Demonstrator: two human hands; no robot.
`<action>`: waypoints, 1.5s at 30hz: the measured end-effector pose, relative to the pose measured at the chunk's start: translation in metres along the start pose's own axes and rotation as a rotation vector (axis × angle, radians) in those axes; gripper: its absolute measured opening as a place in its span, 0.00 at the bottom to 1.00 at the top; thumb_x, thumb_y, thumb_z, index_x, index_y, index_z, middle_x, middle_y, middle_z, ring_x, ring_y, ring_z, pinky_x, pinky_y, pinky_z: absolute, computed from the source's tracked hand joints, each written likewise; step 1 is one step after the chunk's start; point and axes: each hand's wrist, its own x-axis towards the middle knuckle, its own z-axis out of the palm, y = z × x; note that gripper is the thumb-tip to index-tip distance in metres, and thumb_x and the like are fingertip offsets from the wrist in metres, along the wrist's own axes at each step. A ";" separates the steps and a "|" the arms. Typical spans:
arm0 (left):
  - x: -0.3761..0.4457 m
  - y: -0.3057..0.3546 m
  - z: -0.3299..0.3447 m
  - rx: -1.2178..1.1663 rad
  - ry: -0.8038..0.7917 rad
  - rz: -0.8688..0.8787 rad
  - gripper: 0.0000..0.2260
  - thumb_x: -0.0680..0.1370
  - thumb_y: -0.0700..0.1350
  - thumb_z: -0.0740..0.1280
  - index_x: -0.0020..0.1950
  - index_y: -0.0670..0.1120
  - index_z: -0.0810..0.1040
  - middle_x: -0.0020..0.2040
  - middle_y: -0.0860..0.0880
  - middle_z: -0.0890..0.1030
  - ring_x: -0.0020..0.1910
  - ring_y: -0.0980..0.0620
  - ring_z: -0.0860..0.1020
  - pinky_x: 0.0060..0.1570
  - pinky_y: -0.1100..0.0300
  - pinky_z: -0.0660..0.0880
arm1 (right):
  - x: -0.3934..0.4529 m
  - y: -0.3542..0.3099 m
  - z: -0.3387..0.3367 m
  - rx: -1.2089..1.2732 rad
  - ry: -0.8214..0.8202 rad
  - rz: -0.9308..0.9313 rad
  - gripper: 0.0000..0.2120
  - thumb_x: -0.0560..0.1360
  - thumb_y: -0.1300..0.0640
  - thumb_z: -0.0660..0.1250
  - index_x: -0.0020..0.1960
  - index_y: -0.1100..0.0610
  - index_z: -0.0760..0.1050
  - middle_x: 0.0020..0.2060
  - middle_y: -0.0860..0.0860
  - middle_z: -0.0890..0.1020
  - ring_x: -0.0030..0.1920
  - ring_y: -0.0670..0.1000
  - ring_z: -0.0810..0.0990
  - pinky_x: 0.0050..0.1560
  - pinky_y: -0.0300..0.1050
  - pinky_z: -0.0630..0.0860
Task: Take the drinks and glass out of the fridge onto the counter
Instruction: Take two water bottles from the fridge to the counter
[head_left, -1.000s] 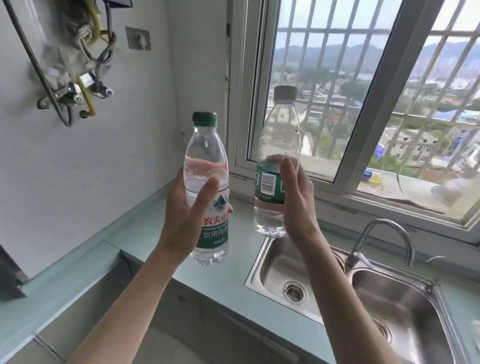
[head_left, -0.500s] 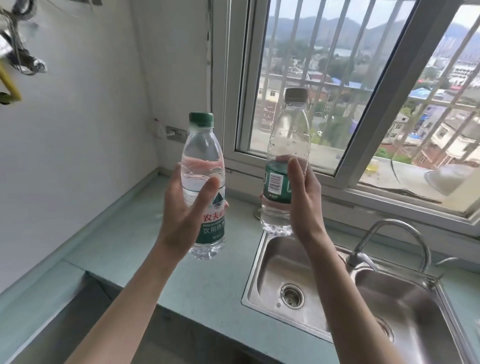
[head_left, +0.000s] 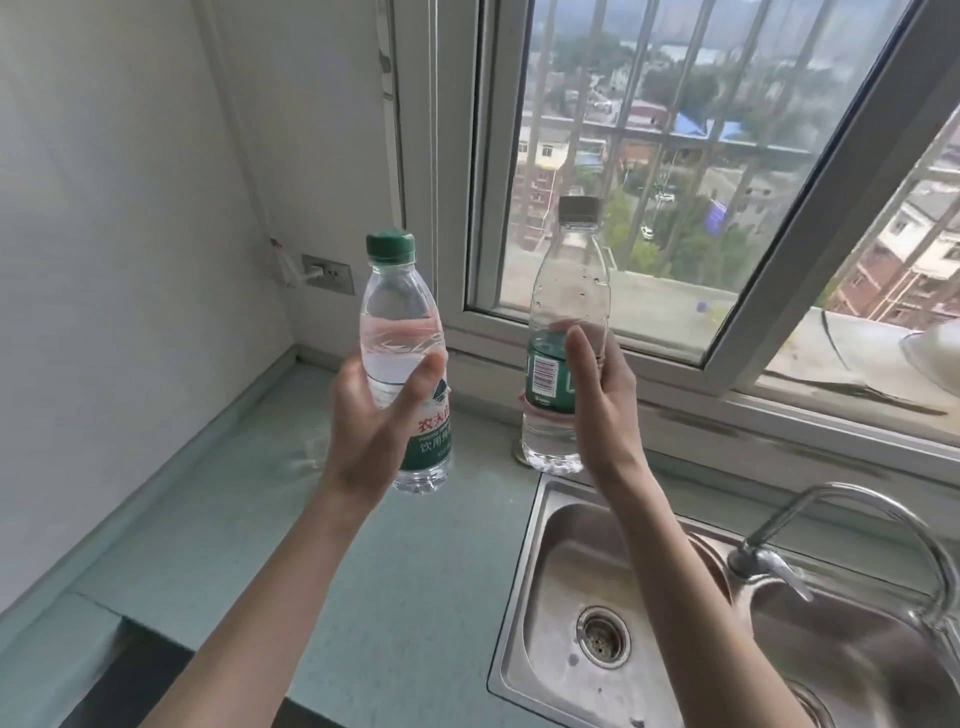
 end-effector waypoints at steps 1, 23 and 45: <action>0.006 -0.005 0.001 -0.006 -0.002 -0.010 0.16 0.74 0.56 0.74 0.58 0.51 0.83 0.46 0.50 0.87 0.45 0.47 0.86 0.48 0.53 0.84 | 0.006 0.006 0.002 -0.006 0.007 0.013 0.31 0.72 0.21 0.67 0.62 0.42 0.81 0.58 0.53 0.87 0.62 0.67 0.85 0.67 0.75 0.77; 0.062 -0.234 -0.034 0.378 -0.075 -0.265 0.18 0.75 0.39 0.81 0.59 0.43 0.77 0.47 0.50 0.84 0.40 0.68 0.81 0.43 0.73 0.75 | 0.031 0.185 0.021 -0.302 0.071 0.344 0.29 0.73 0.44 0.80 0.66 0.52 0.70 0.52 0.44 0.83 0.48 0.38 0.85 0.58 0.49 0.81; 0.074 -0.349 -0.061 0.671 -0.200 -0.298 0.25 0.71 0.46 0.84 0.62 0.44 0.78 0.56 0.50 0.73 0.57 0.49 0.77 0.61 0.57 0.75 | 0.028 0.311 0.058 -0.452 -0.075 0.468 0.27 0.72 0.53 0.82 0.66 0.48 0.72 0.53 0.42 0.85 0.54 0.43 0.85 0.59 0.44 0.81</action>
